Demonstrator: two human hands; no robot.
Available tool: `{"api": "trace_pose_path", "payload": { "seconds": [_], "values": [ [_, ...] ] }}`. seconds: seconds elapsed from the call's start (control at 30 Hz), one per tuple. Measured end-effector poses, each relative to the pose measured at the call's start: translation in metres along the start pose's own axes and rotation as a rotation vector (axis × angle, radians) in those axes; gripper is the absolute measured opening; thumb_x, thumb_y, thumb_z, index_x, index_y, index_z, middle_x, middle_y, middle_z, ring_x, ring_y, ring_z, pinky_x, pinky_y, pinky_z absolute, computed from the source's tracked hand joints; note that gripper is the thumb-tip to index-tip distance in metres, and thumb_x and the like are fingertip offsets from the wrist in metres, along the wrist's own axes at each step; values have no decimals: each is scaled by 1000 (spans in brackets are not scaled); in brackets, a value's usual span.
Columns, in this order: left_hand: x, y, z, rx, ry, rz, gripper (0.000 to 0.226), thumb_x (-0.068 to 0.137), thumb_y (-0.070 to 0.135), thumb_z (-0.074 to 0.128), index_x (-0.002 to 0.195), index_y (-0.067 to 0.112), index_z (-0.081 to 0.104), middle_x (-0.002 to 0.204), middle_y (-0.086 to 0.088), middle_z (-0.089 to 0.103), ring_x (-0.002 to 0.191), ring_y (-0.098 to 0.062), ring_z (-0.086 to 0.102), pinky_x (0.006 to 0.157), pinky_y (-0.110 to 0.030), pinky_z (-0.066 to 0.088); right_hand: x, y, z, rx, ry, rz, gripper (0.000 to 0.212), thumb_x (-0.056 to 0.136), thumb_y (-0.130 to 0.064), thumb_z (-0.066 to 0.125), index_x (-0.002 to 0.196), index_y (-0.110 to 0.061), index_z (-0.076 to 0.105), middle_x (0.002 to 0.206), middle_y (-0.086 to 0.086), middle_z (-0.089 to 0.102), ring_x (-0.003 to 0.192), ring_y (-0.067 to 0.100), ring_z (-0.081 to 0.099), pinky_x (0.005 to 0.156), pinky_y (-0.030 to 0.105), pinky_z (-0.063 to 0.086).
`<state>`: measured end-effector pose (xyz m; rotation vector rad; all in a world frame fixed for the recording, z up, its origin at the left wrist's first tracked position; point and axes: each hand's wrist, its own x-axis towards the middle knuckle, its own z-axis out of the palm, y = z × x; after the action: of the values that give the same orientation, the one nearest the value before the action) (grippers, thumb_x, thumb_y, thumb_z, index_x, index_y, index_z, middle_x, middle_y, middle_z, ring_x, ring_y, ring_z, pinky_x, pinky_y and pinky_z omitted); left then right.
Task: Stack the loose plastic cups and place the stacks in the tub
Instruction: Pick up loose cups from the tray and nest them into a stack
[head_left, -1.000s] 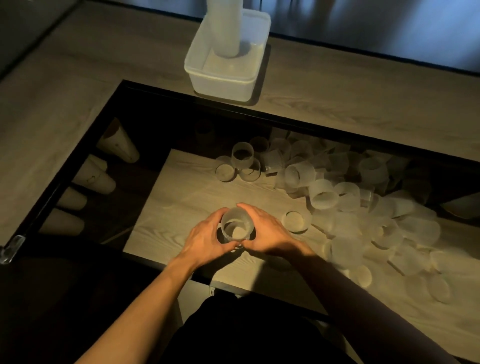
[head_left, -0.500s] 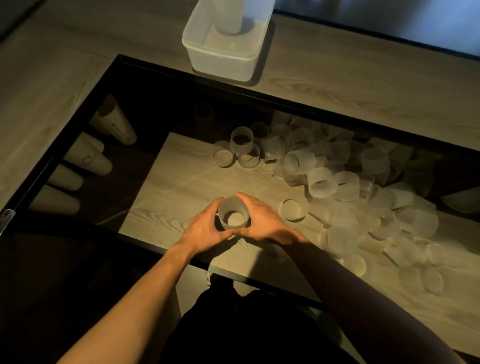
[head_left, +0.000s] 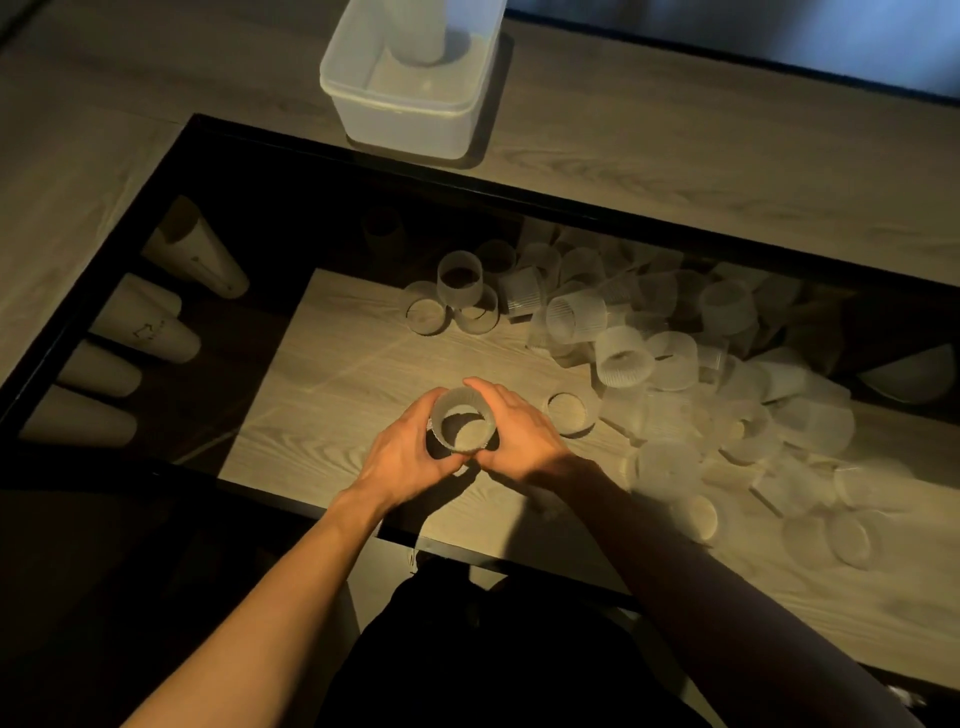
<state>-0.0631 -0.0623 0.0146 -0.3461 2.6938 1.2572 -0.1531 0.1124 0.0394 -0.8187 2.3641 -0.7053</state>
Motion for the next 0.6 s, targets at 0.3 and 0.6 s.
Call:
{"api": "trace_pose_path", "payload": {
  "seconds": [0.3, 0.6],
  "values": [
    [20, 64, 21, 44, -45, 168, 86, 73, 54, 81, 144, 33, 37, 138, 8, 56, 121, -8, 55, 99, -35, 52, -43, 33, -53, 60, 107, 46, 100, 73, -34, 86, 153, -34, 25, 153, -3, 42, 139, 18, 41, 113, 45, 40],
    [9, 82, 56, 59, -130, 164, 86, 69, 64, 78, 140, 40, 36, 130, 14, 59, 112, -7, 60, 92, -36, 55, -81, 67, -50, 87, 112, 66, 99, 72, -45, 85, 152, -35, 26, 150, -6, 44, 136, 14, 43, 113, 40, 40]
  ]
}}
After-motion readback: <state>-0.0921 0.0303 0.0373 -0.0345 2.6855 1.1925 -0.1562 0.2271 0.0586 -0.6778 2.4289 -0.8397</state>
